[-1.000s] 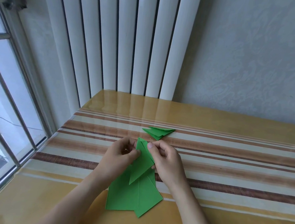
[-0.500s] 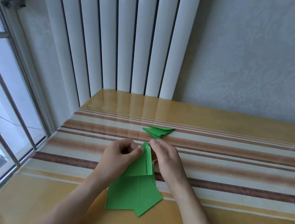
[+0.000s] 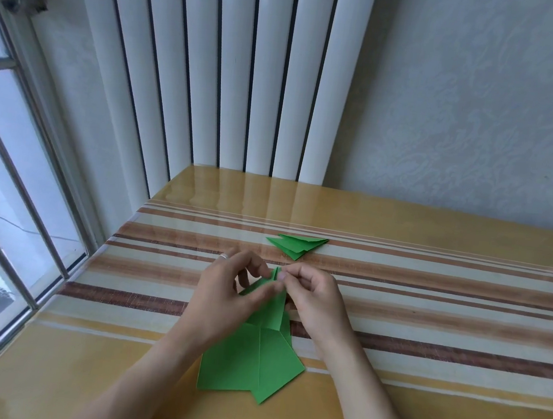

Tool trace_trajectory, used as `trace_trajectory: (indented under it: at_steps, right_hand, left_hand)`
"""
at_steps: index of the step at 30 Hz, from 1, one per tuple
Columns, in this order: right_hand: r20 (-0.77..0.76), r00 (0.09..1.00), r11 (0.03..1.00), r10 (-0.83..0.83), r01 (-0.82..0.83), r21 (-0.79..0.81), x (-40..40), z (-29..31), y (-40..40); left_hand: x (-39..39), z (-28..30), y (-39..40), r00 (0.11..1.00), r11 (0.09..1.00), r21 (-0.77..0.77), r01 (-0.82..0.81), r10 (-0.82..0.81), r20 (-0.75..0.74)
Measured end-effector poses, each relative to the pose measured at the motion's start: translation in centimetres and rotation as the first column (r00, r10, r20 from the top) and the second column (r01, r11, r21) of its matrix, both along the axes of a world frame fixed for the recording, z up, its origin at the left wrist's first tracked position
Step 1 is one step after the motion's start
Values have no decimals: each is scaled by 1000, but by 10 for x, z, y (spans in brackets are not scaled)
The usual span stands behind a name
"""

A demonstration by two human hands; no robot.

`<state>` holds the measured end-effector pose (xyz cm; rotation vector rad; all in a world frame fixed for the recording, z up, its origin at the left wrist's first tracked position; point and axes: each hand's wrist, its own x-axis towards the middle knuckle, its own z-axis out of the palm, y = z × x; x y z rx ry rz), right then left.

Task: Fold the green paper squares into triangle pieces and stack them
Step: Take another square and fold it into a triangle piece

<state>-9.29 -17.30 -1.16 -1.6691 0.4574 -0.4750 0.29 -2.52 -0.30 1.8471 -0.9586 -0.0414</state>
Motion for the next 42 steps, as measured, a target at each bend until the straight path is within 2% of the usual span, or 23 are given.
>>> trace_trajectory:
  at_steps: [5,7,9,12,16,20,24,32,38,42]
  right_hand:
    - [3,1000,1000,-13,13,3,-1,0,0]
    - [0,1000,999,-25,25,-33,0,-2,-2]
    - [6,999,997,-43,43,-59,1,-4,-4]
    - [4,997,989,-76,76,-128,3,-8,-5]
    - [15,998,981,-57,59,-186,3,-7,-4]
    - [38,999,976,11,-2,-217,1,-3,0]
    - [51,998,971,39,-26,-240,1,0,4]
    - [95,994,874,50,3,-487,-2,1,6]
    - [67,993,872,95,-50,-487,-4,4,6]
    - [48,995,898,91,-61,-437,-4,4,7]
  left_hand:
    - [-6,0,2,991,983,134,122,-114,-66]
    - [-6,2,3,989,982,129,134,-124,-83]
    - [-5,5,4,969,988,50,144,-130,-208]
    - [-4,9,5,888,989,-65,136,-151,-435]
    - [-2,11,7,810,987,-73,143,-159,-565]
    - [0,5,4,830,999,-2,55,-46,-557]
    - [7,1,5,828,1000,-7,-14,7,-561]
    - [6,0,4,719,998,-65,3,-47,-694]
    - [11,0,5,601,989,-144,-27,-99,-793]
    - [11,0,4,593,987,-157,-38,-104,-798]
